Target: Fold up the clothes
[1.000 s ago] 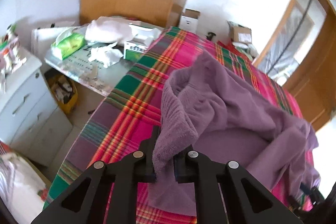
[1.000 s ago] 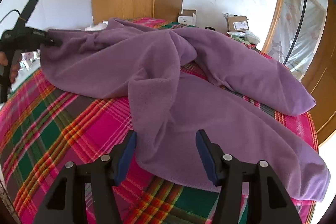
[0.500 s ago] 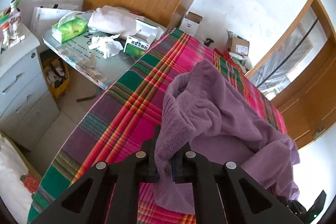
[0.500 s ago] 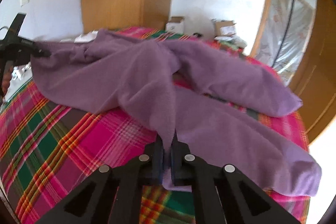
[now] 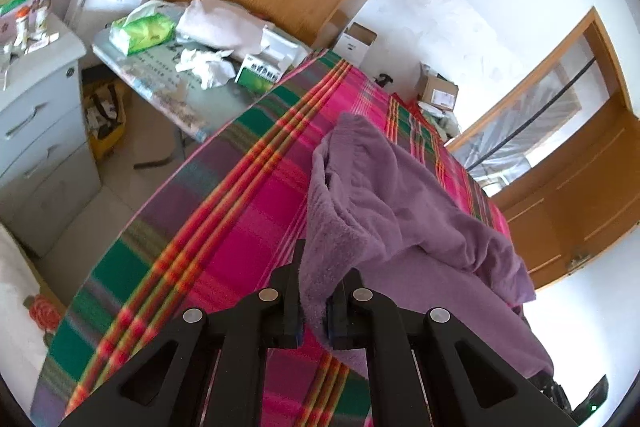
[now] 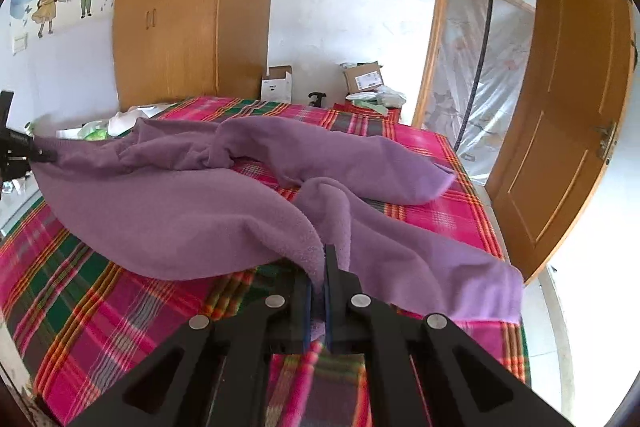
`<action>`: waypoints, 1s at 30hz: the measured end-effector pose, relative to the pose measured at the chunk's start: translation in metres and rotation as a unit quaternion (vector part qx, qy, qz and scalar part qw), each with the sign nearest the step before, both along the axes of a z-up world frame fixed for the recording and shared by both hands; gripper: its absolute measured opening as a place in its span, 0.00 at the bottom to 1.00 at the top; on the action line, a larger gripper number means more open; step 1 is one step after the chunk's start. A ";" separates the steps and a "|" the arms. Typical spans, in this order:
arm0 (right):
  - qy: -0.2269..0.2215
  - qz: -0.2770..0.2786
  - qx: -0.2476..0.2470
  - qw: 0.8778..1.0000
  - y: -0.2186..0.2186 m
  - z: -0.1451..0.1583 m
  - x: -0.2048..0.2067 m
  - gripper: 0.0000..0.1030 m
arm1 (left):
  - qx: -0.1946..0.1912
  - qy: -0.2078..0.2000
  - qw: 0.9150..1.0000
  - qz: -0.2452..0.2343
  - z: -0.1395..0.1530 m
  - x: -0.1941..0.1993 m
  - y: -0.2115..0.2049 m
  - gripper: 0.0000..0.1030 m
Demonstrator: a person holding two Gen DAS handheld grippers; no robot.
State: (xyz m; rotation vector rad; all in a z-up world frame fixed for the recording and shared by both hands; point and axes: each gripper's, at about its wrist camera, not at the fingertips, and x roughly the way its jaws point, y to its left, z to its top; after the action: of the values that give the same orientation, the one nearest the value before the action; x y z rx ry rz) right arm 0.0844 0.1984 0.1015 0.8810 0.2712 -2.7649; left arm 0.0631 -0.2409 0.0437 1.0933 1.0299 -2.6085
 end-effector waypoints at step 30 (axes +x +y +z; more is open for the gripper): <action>-0.097 0.006 0.113 0.989 0.023 -0.042 0.098 0.05 | 0.042 -0.049 0.998 -0.028 -0.060 0.104 -0.005 0.13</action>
State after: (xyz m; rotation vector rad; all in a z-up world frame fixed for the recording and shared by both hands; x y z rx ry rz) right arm 0.1824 0.2215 0.0596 1.1892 0.5599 -2.6467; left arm 0.1667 -0.2457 -0.0160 1.2735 1.1117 -2.5444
